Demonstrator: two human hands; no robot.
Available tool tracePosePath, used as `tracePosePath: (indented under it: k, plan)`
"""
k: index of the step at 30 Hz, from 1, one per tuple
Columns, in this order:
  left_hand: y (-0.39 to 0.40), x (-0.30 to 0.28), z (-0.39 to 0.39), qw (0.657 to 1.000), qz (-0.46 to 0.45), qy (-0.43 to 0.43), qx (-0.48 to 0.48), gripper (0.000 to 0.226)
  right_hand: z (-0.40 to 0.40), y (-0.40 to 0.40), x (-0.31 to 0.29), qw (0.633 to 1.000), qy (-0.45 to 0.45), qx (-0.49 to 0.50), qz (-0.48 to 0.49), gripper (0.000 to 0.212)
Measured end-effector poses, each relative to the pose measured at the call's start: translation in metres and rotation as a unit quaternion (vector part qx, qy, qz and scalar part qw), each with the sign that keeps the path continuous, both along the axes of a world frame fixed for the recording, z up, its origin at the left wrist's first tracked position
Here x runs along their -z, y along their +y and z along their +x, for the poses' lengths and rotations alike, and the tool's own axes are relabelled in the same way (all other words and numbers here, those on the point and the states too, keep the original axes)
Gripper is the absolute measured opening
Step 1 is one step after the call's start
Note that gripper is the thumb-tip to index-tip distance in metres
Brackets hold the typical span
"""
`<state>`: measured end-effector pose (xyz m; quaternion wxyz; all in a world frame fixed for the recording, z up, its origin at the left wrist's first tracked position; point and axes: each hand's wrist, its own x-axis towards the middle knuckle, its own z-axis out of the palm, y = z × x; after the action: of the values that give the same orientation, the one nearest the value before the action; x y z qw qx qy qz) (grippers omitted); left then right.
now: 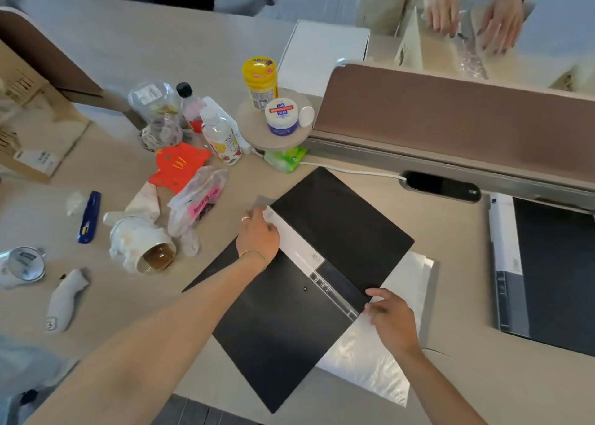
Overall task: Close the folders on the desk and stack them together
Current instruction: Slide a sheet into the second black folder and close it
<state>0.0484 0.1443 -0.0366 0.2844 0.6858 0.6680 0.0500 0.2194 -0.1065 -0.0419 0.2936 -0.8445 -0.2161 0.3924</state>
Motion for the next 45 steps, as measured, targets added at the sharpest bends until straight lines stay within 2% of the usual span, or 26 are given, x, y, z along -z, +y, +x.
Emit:
tracePosePath:
  k: [7,11,14,18,21,25,27,30,32,33,35,37,41,45]
  plan:
    - [0.008,-0.061,-0.001,0.995,0.012,-0.073,-0.065,0.048,0.006,0.014,-0.035,0.995,-0.067,-0.076,0.024,0.027]
    - [0.01,-0.106,-0.008,0.983,0.073,-0.132,-0.104,0.042,0.012,0.029,-0.062,0.988,-0.12,-0.088,0.05,0.021]
    - [0.002,-0.137,-0.009,0.968,0.119,-0.176,-0.136,0.035,0.016,0.035,-0.084,0.978,-0.157,-0.092,0.099,0.017]
    - [-0.007,-0.162,-0.01,0.944,0.167,-0.23,-0.171,0.033,0.018,0.038,-0.113,0.964,-0.142,-0.125,0.185,0.022]
    - [-0.014,-0.169,-0.012,0.929,0.181,-0.261,-0.191,0.03,0.026,0.038,-0.113,0.929,-0.237,-0.199,0.202,0.035]
    - [-0.026,-0.166,-0.009,0.925,0.174,-0.258,-0.216,0.033,0.035,0.043,-0.118,0.863,-0.369,-0.242,0.245,0.019]
    - [-0.034,-0.166,-0.005,0.922,0.152,-0.261,-0.244,0.037,0.037,0.047,-0.125,0.839,-0.394,-0.247,0.284,0.01]
    - [-0.051,-0.165,0.003,0.925,0.141,-0.234,-0.264,0.048,0.039,0.054,-0.132,0.831,-0.385,-0.247,0.317,0.014]
    - [-0.063,-0.158,0.01,0.917,0.098,-0.237,-0.307,0.069,0.037,0.06,-0.134,0.828,-0.373,-0.248,0.338,0.017]
    - [-0.069,-0.156,0.014,0.902,0.057,-0.265,-0.337,0.084,0.034,0.061,-0.135,0.824,-0.37,-0.251,0.348,0.017]
    - [-0.083,-0.155,0.026,0.843,-0.039,-0.368,-0.391,0.108,0.028,0.064,-0.138,0.817,-0.361,-0.266,0.364,0.015]
    - [-0.095,-0.161,0.038,0.783,-0.105,-0.448,-0.418,0.11,0.023,0.066,-0.14,0.811,-0.349,-0.287,0.372,0.013]
    - [-0.095,-0.162,0.039,0.743,-0.084,-0.487,-0.45,0.09,0.015,0.062,-0.144,0.8,-0.31,-0.336,0.389,0.018]
    - [-0.102,-0.169,0.026,0.73,-0.055,-0.503,-0.459,0.049,0.007,0.053,-0.153,0.787,-0.25,-0.375,0.421,0.035]
